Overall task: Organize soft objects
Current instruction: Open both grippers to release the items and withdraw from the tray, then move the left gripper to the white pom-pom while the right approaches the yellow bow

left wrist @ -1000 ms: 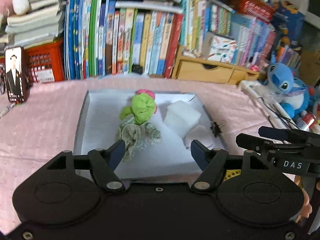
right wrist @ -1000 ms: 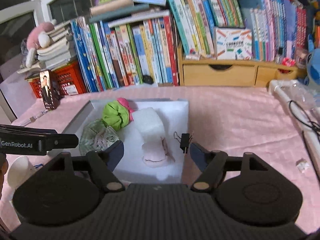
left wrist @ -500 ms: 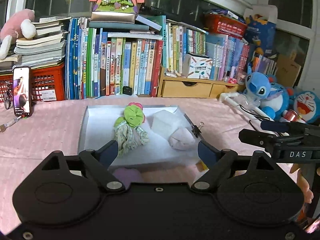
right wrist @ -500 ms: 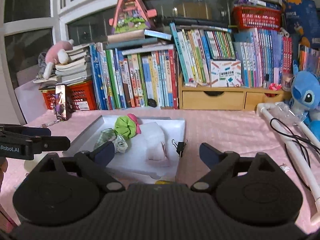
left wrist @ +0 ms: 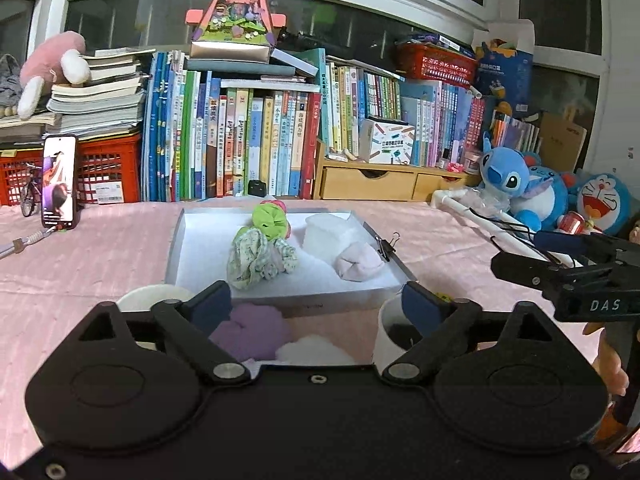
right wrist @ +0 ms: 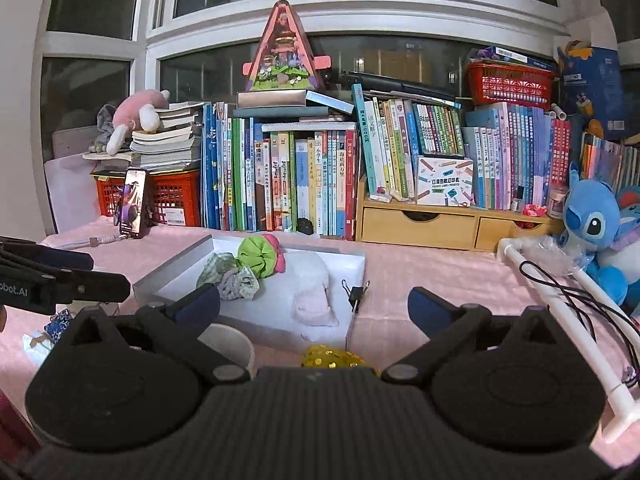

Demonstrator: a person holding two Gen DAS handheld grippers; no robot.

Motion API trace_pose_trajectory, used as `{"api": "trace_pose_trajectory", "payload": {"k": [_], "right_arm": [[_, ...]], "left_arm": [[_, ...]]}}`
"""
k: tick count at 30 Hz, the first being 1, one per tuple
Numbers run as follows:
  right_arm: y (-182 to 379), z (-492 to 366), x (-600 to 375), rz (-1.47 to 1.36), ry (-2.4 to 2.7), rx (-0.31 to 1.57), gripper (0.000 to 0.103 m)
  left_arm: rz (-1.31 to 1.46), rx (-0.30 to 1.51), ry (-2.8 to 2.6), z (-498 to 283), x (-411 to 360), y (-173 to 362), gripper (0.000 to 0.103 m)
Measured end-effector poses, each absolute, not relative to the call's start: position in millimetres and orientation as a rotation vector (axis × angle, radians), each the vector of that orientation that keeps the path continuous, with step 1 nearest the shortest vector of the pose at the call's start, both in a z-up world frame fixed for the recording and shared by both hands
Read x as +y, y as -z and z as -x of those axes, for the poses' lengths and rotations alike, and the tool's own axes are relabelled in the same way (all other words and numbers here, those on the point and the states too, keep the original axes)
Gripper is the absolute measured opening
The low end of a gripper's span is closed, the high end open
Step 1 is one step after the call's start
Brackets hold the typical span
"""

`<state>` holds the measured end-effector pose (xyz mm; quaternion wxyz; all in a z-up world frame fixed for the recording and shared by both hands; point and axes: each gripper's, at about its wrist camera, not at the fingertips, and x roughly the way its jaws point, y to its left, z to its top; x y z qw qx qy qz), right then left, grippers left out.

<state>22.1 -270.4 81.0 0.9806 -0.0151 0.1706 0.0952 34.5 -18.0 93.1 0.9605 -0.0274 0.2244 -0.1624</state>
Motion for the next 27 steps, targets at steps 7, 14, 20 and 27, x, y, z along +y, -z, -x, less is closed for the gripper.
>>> {"api": "trace_pose_trajectory", "payload": {"k": [7,14,20,27], "right_arm": [[-69,-12,-281,-0.007,-0.178,0.336,0.103],[-54,-5,-285,-0.027,-0.153,0.346,0.103],[-45,0,-283,0.014,-0.133,0.35,0.103],[-34,-2,-283,0.039,-0.114,0.372,0.103]], "left_arm": [[0.028,0.429,0.325,-17,-13,-79,0.097],[0.009,0.442,0.303,-8,-10,-63,0.098],[-0.041,0.452,0.269,-3,-12,-48,0.099],[-0.04,0.48,0.267,-5,-13,-35,0.099]]}}
